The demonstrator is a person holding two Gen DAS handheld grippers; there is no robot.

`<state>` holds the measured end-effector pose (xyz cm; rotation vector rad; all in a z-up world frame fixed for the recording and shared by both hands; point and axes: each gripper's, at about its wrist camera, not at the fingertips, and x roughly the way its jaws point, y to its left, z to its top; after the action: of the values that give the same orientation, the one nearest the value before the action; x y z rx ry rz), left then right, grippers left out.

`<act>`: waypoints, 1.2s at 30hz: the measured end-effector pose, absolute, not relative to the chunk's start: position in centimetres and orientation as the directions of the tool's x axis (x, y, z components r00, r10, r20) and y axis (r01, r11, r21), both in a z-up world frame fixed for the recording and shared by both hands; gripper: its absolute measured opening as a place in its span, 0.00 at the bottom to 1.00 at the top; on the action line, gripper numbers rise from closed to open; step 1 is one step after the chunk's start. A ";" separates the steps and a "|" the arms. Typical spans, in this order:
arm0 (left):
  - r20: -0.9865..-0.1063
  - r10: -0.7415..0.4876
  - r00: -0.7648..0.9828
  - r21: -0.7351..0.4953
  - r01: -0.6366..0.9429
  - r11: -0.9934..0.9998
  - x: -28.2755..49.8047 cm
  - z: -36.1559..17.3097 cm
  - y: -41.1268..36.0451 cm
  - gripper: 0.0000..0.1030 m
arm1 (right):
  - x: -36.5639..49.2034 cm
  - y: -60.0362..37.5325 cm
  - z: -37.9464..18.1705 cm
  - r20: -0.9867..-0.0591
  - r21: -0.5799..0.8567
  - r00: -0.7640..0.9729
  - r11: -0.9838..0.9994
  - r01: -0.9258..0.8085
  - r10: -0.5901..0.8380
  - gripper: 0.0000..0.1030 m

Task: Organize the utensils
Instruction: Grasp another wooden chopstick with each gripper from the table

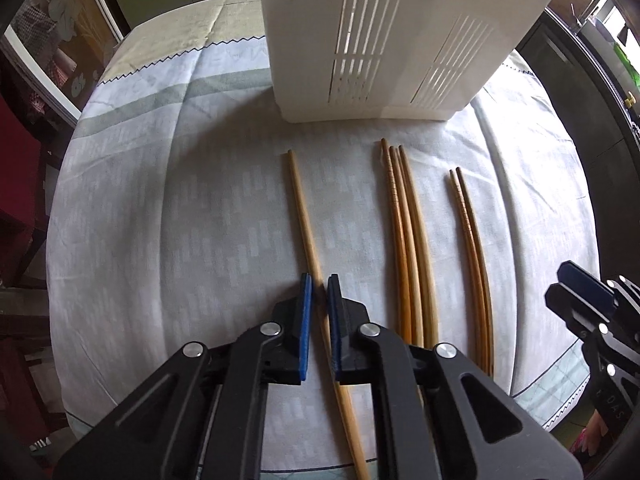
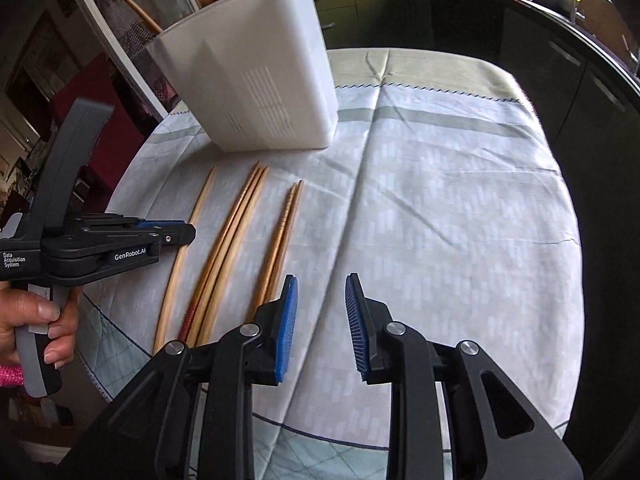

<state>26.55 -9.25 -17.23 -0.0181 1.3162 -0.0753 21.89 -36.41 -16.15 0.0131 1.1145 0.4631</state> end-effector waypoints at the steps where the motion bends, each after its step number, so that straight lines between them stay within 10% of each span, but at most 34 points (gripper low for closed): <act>1: -0.967 -0.063 0.248 -0.052 0.051 0.997 26.5 -17.2 -9.0 0.07 | 22.3 -35.9 -16.6 -0.864 0.265 0.325 0.896 -0.357 0.385 0.25; 36: -0.970 -0.051 0.240 -0.034 0.076 0.996 26.8 -17.2 -7.1 0.07 | 24.5 -27.2 -19.3 -0.945 0.037 0.283 0.914 -0.403 0.163 0.06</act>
<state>26.77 -7.06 -17.23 0.0218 1.3260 -0.0875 24.51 -27.16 -19.33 -0.2255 1.2285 0.3832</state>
